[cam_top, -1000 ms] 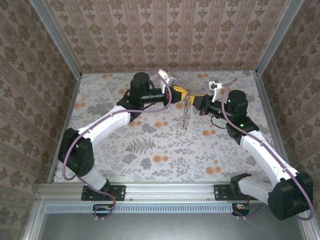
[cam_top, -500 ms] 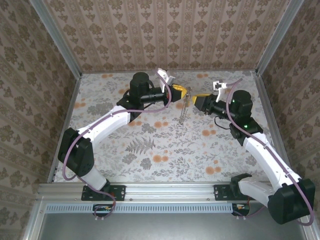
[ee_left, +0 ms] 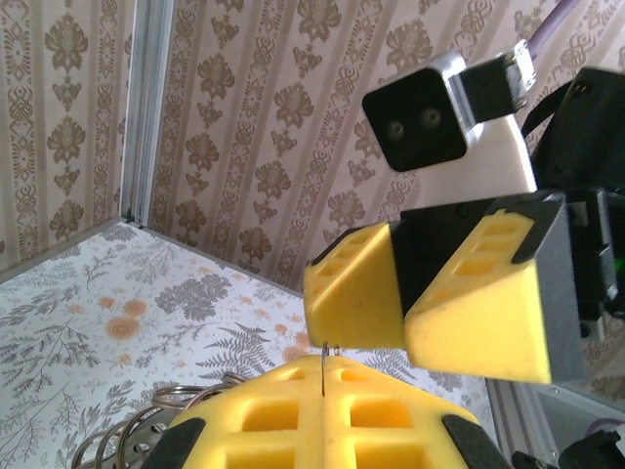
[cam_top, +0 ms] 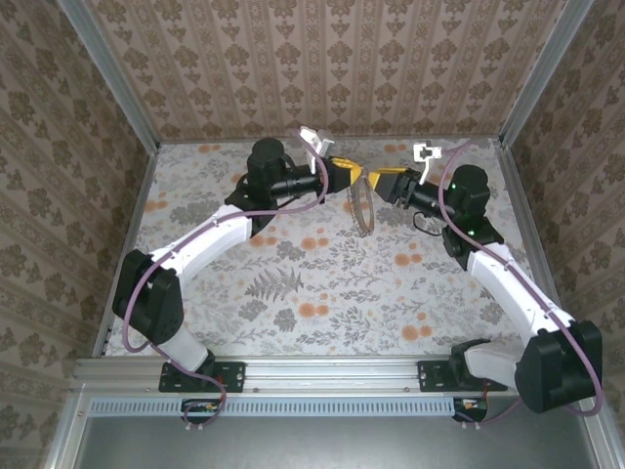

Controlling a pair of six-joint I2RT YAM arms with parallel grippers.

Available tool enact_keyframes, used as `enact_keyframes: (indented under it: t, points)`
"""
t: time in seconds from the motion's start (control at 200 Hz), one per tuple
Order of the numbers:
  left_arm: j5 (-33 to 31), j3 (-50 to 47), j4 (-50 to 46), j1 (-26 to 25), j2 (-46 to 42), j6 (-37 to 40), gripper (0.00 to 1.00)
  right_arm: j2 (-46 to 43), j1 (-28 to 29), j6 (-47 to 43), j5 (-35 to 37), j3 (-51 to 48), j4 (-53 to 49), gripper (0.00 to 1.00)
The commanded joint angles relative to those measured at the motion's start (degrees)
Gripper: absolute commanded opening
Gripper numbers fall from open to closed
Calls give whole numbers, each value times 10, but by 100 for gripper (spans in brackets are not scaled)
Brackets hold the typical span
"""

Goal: Put the keys on the keyring

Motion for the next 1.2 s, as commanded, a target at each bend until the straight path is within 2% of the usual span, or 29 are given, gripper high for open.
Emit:
enact_keyframes:
  t: [0.0,0.41,0.495,0.685,0.83,0.93,1.105,1.195]
  points:
    - [17,-3,47,4,-5,-33,0,17,-3,36,-26,12,84,47]
    - [23,-2,76,7,10,-66,0,68,-2,95,-56,13,182,44]
    - [23,-3,77,8,11,-67,0,72,-2,102,-61,9,192,40]
    - [22,-1,79,9,15,-70,0,72,-1,104,-65,2,197,22]
    - [19,-1,81,8,18,-72,0,74,1,108,-74,0,198,27]
    - [18,0,81,8,17,-73,0,74,1,108,-77,-5,196,26]
    - [18,0,82,7,18,-74,0,75,2,109,-83,-11,196,17]
    - [17,0,82,7,17,-74,0,74,2,108,-87,-13,195,6]
